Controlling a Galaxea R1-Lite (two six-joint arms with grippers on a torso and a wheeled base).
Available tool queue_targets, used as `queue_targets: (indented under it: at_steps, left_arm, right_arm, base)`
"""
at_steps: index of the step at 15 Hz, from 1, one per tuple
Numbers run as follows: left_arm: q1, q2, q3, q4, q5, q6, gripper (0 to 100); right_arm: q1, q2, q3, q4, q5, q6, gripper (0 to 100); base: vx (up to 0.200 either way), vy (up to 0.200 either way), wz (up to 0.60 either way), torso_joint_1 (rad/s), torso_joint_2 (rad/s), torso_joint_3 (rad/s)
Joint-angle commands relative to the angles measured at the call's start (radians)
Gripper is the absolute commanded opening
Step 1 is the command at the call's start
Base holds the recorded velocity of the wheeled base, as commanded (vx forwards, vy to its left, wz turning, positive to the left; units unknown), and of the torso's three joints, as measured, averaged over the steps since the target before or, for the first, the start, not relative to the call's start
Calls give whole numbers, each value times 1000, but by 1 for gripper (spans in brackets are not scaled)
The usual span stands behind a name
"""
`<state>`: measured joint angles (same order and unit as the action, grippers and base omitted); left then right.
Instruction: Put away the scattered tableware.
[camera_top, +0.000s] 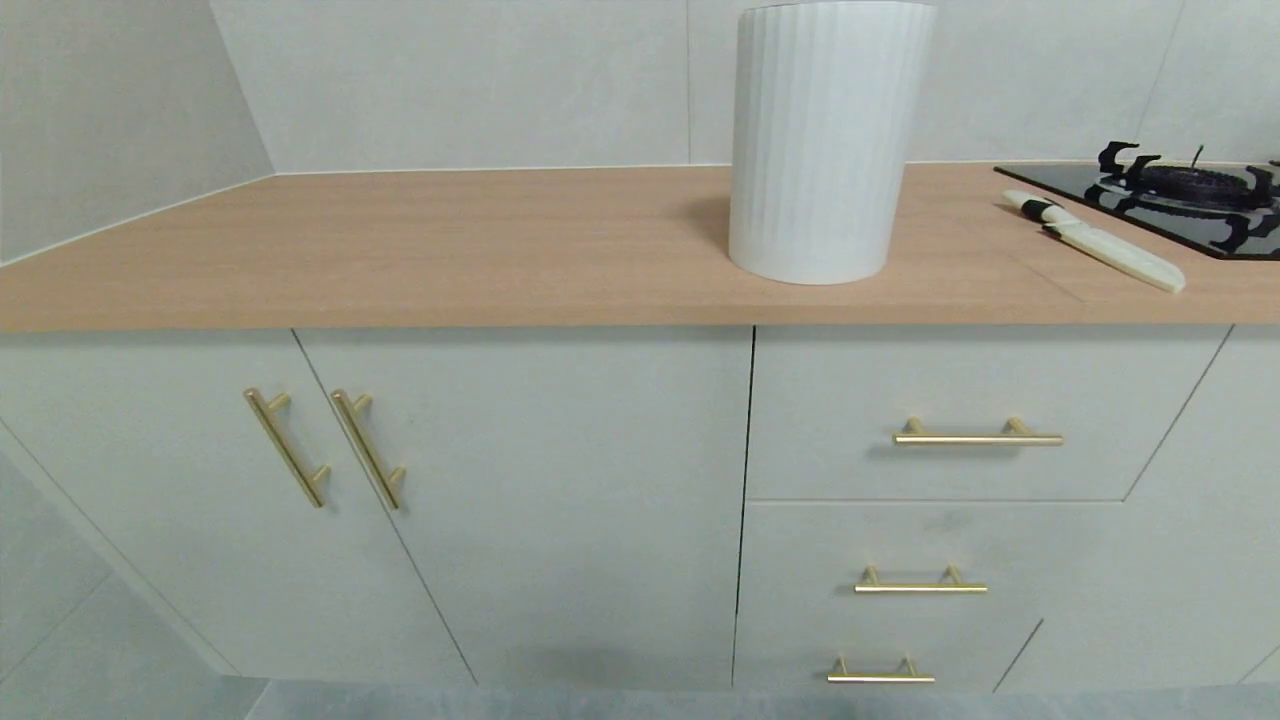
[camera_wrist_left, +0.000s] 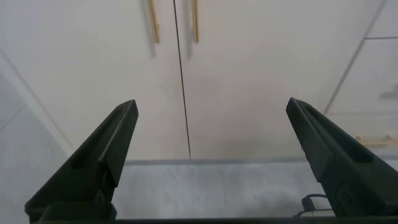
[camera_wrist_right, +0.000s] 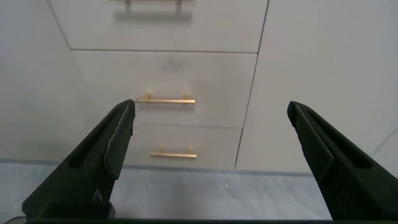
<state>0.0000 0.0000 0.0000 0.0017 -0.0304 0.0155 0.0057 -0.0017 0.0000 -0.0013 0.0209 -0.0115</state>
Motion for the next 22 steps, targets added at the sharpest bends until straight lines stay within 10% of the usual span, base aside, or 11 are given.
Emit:
queue_targets:
  at_steps: [1,22]
  left_arm:
    - [0,0,0,0,1,0,100]
    - [0,0,0,0,1,-2,100]
  right_arm:
    - [0,2,0,0,1,-1,100]
    - [0,2,0,0,1,-2,100]
  base:
    - [200,0,0,2,-2,-2]
    - [48,0,-86,2,2,1]
